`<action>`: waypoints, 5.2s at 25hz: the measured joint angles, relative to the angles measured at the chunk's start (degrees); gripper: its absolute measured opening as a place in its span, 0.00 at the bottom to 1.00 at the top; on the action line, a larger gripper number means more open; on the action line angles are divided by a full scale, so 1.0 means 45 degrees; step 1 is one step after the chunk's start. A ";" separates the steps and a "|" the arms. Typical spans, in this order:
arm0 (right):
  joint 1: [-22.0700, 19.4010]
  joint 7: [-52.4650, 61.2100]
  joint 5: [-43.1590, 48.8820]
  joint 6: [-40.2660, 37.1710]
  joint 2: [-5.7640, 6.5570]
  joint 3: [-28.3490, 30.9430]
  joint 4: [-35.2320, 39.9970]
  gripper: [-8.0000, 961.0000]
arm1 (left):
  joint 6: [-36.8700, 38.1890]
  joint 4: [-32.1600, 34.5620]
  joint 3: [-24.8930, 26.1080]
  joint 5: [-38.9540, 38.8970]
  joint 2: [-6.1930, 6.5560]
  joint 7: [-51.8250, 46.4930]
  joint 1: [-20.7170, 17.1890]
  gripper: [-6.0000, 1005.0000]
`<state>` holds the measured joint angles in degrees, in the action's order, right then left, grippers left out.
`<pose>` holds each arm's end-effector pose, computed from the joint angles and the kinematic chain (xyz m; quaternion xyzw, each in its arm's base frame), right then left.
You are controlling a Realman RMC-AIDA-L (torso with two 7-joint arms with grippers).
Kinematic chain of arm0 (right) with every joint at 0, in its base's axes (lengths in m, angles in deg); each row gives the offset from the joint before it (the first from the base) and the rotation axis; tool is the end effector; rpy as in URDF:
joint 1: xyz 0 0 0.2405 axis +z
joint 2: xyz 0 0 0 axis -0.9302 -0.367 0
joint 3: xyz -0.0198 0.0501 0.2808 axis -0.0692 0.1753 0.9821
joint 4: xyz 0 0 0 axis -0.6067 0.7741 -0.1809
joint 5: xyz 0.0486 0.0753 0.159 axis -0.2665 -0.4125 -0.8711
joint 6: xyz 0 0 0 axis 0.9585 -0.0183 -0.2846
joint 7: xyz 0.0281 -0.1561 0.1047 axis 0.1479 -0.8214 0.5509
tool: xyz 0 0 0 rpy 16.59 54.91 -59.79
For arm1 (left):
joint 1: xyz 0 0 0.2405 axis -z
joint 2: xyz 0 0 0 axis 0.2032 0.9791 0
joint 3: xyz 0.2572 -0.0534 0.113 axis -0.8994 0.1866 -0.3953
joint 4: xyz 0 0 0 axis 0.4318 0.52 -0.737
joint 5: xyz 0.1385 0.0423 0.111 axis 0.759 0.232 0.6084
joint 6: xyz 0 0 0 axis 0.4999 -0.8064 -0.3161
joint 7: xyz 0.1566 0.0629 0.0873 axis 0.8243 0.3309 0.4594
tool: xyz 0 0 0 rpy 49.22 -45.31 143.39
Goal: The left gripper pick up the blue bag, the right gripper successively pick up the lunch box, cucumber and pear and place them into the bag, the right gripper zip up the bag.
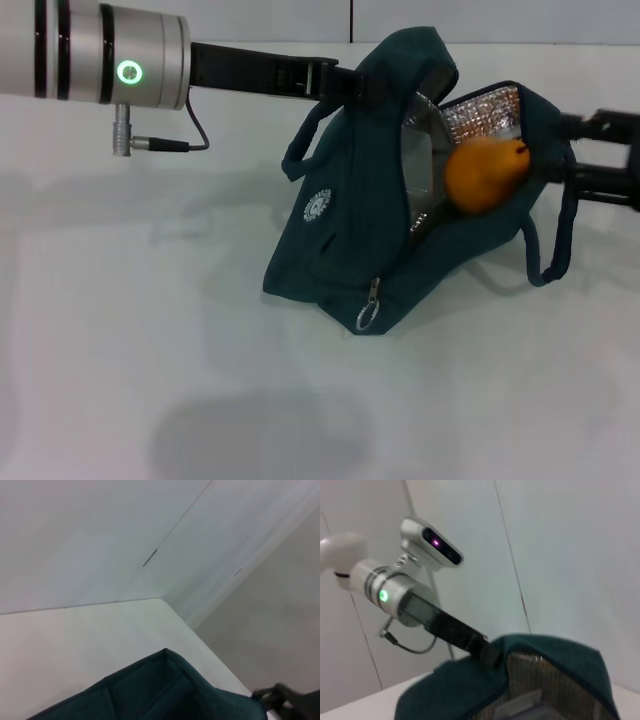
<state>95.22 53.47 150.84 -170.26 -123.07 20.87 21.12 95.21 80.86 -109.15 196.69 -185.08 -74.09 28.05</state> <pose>0.2268 0.3498 0.0087 -0.9296 0.1632 0.2944 0.1499 -0.1496 0.3886 -0.0455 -0.8785 -0.4161 -0.2322 0.0348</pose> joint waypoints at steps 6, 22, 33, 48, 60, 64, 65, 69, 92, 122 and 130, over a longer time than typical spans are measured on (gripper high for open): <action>-0.0735 -0.1550 -0.0014 -0.1389 0.0061 0.2295 -0.0071 0.64 | 0.0002 -0.0016 -0.0003 0.0011 0.0007 -0.0013 -0.0016 0.06; -0.1566 -0.3865 0.0888 0.2341 -0.0618 0.1974 -0.2174 0.69 | 0.0001 -0.0023 0.0018 0.0003 0.0012 -0.0195 0.0002 0.06; 0.0201 -0.3878 0.0842 0.4910 -0.0718 -0.0013 -0.3221 0.68 | 0.0000 -0.0041 0.0018 -0.0018 -0.0106 -0.0116 -0.0153 0.06; -0.1028 -0.4885 -0.3948 0.4616 -0.0644 -0.0145 -0.3068 0.39 | -0.0012 -0.0366 0.0593 -0.0071 -0.0141 0.0584 -0.0666 0.06; -0.1160 -0.4226 -0.5375 -0.0633 0.0014 0.0926 -0.3254 0.07 | -0.0302 -0.2834 0.1641 -0.0453 0.0034 0.2917 -0.0789 0.06; -0.0430 -0.3774 -0.4875 -0.0408 0.0222 0.0915 -0.4077 0.04 | -0.0221 -0.3048 0.1662 -0.0944 -0.0215 0.3483 -0.1285 0.06; -0.0371 -0.3791 -0.4850 -0.0407 0.0187 0.0933 -0.4094 0.04 | -0.0218 -0.3158 0.1645 -0.1114 -0.0241 0.3564 -0.1395 0.06; -0.0389 -0.3808 -0.4917 -0.0757 0.0052 0.0968 -0.3685 0.03 | 0.0043 -0.4179 0.1605 -0.1995 -0.0254 0.4220 -0.1635 0.06; 0.0040 -0.3126 -0.3655 0.0673 -0.0137 0.1065 -0.4059 0.10 | -0.0485 -0.5247 0.1697 -0.3400 -0.0246 0.5824 -0.1949 0.06; -0.0133 -0.2418 -0.3082 -0.0441 -0.0304 0.2054 -0.4068 0.87 | -0.1209 -0.5449 0.1697 -0.4253 -0.0244 0.6306 -0.2326 0.06; 0.0456 -0.1842 -0.2392 -0.0721 -0.0150 0.1825 -0.4252 0.86 | -0.1197 -0.5451 0.1698 -0.4318 -0.0256 0.6332 -0.2339 0.06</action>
<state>97.28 45.19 140.07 -173.51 -123.75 29.09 1.98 89.83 56.32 -101.51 177.26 -186.23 -45.60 17.53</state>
